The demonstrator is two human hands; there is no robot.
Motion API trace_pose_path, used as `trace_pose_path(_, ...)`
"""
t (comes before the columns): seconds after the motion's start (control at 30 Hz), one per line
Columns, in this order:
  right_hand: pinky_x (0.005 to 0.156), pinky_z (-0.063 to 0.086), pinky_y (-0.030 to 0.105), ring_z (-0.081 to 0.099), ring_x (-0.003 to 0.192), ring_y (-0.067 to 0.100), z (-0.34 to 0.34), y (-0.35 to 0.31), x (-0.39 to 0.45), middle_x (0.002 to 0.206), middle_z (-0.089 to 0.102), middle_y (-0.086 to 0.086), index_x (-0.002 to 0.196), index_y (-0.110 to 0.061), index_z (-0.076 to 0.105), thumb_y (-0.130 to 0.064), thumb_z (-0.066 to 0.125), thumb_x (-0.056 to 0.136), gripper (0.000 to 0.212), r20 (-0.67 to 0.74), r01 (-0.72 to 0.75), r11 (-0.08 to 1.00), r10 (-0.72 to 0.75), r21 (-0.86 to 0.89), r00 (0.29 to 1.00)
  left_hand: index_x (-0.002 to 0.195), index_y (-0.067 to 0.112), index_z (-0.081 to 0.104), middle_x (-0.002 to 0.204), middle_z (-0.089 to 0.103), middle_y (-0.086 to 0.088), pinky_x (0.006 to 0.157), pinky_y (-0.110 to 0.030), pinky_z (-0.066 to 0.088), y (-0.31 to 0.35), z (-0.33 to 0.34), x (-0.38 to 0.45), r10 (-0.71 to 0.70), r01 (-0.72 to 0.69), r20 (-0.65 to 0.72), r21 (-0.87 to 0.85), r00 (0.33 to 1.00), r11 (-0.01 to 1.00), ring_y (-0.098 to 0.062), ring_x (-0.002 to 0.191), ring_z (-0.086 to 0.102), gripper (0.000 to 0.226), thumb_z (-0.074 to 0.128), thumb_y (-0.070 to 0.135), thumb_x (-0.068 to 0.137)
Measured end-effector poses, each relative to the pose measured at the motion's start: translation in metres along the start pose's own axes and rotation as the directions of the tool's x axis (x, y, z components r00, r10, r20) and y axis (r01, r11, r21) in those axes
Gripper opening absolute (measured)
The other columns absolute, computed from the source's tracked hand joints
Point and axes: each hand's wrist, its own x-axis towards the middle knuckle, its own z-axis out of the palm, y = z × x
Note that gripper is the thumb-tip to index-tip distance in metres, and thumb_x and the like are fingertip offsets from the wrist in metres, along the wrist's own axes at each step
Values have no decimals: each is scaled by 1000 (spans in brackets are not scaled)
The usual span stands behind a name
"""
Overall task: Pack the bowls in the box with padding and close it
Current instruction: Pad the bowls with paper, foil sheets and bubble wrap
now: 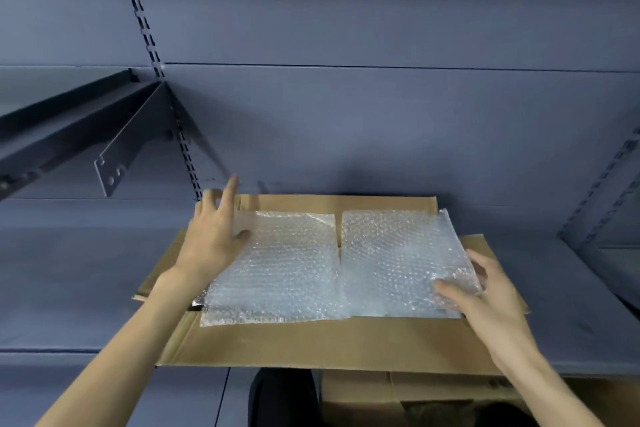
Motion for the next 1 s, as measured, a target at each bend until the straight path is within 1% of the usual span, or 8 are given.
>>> trace_pose_path(0.17,102,38,36,50,133,20,-7,-1,-4,145,54,-1,158,-30,30,-24,87,82,95,30,76,970,-71,-231,997,145,34,48,145,48,0,106,-52,43,31,6,-33,238,-250,165,50,957,967,-25,135,42,66,39,70,90)
trace_pose_path(0.27,88,43,22,62,117,14,-9,1,-4,132,66,-1,156,-28,35,-19,85,84,89,99,42,989,-28,-142,995,155,47,26,164,26,1,124,-52,18,39,26,-50,230,-268,335,71,914,961,-24,154,14,73,19,80,90)
trace_pose_path(0.43,73,44,10,66,91,-15,-16,6,1,101,70,-28,149,-30,46,-21,86,82,78,169,11,984,20,-179,985,150,62,-10,169,-11,7,124,-46,-12,28,40,-54,213,-279,469,76,857,957,-20,154,-21,67,11,84,89)
trace_pose_path(0.5,80,45,9,65,103,-12,-16,3,0,102,69,-32,150,-32,45,-24,87,81,81,186,36,973,7,-229,983,146,67,-13,168,-17,9,122,-43,-17,21,41,-53,207,-270,494,58,844,961,-18,151,-28,62,12,83,91)
trace_pose_path(0.6,95,43,35,53,131,19,-18,-3,-1,134,56,-13,154,-31,39,-47,81,83,84,158,103,881,-33,-461,987,145,68,-15,167,-19,8,121,-44,-19,16,41,-50,200,-268,510,63,837,961,-19,150,-30,60,13,81,93)
trace_pose_path(0.73,76,44,35,36,122,11,-25,-18,-2,121,29,-15,148,-43,42,-87,36,80,81,253,272,501,-107,-821,961,152,59,-6,168,-17,7,124,-47,-13,16,31,-45,232,-320,514,88,826,943,-19,152,-26,67,15,80,93)
trace_pose_path(0.87,104,41,34,23,133,4,-26,-47,22,132,28,-22,149,-41,46,-71,50,89,67,486,539,449,-238,-713,841,154,58,5,168,-3,17,125,-47,4,12,0,-24,307,-393,564,35,767,919,-11,155,-11,79,35,84,85)
trace_pose_path(1.0,117,28,34,14,145,0,9,-74,53,153,26,-23,158,-41,31,-50,74,89,82,735,674,444,-51,-590,676,152,59,7,166,5,20,122,-39,10,21,-24,10,260,-409,742,22,618,912,-3,152,-3,98,73,64,79)
